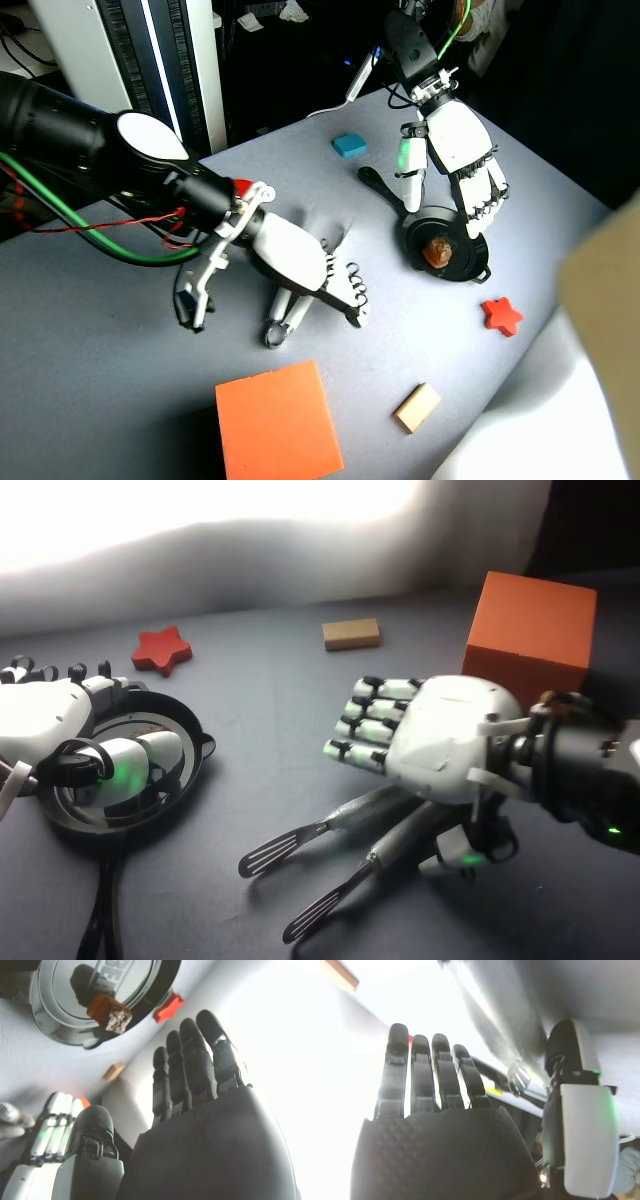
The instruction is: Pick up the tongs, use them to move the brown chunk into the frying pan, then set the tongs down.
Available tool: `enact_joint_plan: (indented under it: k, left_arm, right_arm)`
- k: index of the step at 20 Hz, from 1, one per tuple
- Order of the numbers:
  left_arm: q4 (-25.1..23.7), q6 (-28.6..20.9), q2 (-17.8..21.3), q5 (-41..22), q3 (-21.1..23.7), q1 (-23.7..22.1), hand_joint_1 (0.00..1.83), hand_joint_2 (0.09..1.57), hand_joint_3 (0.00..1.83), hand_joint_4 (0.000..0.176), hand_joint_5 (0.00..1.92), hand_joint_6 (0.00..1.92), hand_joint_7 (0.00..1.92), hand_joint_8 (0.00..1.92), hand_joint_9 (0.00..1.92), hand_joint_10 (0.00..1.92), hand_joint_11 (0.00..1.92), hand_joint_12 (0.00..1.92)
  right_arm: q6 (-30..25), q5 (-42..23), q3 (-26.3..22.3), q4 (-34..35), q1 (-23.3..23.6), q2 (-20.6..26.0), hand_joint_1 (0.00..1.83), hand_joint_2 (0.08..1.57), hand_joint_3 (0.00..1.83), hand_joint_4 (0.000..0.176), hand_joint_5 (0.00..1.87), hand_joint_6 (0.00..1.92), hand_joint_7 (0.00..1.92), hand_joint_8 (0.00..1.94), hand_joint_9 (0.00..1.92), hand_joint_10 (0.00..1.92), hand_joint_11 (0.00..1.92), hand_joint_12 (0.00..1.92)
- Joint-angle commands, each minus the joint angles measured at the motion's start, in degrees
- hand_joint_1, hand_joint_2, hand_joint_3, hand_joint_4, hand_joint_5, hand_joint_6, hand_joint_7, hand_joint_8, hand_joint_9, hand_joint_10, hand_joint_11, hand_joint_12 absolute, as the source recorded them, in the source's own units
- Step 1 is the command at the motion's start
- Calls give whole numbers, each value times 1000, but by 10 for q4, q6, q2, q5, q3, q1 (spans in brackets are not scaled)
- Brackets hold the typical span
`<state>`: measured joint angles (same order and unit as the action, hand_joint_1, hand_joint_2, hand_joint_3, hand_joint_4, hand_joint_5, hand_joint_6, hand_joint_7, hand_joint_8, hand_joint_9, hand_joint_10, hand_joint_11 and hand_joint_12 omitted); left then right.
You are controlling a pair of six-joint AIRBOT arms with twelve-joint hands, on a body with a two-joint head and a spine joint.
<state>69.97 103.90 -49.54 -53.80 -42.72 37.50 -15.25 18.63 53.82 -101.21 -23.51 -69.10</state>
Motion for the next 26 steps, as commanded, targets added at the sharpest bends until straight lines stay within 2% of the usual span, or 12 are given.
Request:
enact_joint_plan:
  k: [1,7,8,11,13,15,17,18,21,23,24,26]
  left_arm:
    - [-31,2,3,-49,-2,-1,41,1302,3,17,246,0,283,1,286,0,0,747]
    - [-32,7,2,-49,0,-11,88,1291,0,5,300,8,323,4,331,6,0,888]
    - [-32,8,2,-49,1,-13,83,1288,0,5,340,5,412,10,390,11,0,970]
    - [-46,8,2,-44,7,-16,103,1290,1,0,508,15,666,18,626,37,93,1191]
    - [-49,8,2,-34,11,-18,100,1310,1,0,681,31,845,33,780,77,192,1283]
    - [-49,8,2,-33,16,-22,147,1338,0,0,964,78,924,545,762,787,374,1454]
    - [-49,10,2,-24,20,-31,243,1358,1,0,975,441,852,1178,710,1427,473,1758]
    - [-49,14,2,-13,22,-39,222,1386,5,0,863,982,856,1438,730,1642,515,1888]
    - [-49,22,1,25,32,-59,435,1416,7,0,845,1626,923,1701,835,1857,657,1921]
    - [-49,22,1,26,41,-68,742,1156,502,121,582,1797,955,1829,891,1914,738,1921]
    - [-49,25,1,26,46,-75,786,1057,703,98,606,1827,932,1862,884,1920,744,1921]
    - [-49,33,-1,26,51,-84,815,974,888,61,637,1879,912,1892,861,1921,741,1921]
  right_arm:
    - [-1,18,-11,-18,5,8,489,963,0,0,0,0,0,0,0,0,0,0]
    - [35,44,-86,94,64,90,322,988,0,0,0,0,37,14,7,3,0,0]
    - [52,66,-104,127,75,105,349,1060,0,0,324,100,438,35,343,178,0,1084]
    - [62,82,-166,139,99,162,299,1142,3,0,530,583,839,153,497,862,25,1595]
    - [73,101,-188,139,105,184,285,1172,4,0,608,945,825,691,601,1163,236,1718]
    - [83,124,-201,141,106,205,304,1190,7,0,793,1151,857,1281,686,1585,524,1905]
    - [90,118,-203,183,107,222,350,1242,19,0,845,1408,946,1637,815,1893,741,1920]
    - [95,110,-206,191,107,230,378,1283,31,0,897,1488,1035,1729,978,1915,884,1921]
    - [96,75,-225,191,110,258,456,1403,69,0,1042,1757,1157,1809,1125,1921,1074,1921]
    - [102,67,-236,191,116,267,571,1446,94,0,1062,1885,1195,1851,1191,1921,1144,1921]
    - [122,65,-237,189,115,267,844,996,886,0,779,1914,1198,1890,1207,1921,1163,1921]
    - [115,63,-236,159,103,268,943,803,1211,0,771,1921,1187,1891,1231,1921,1211,1921]
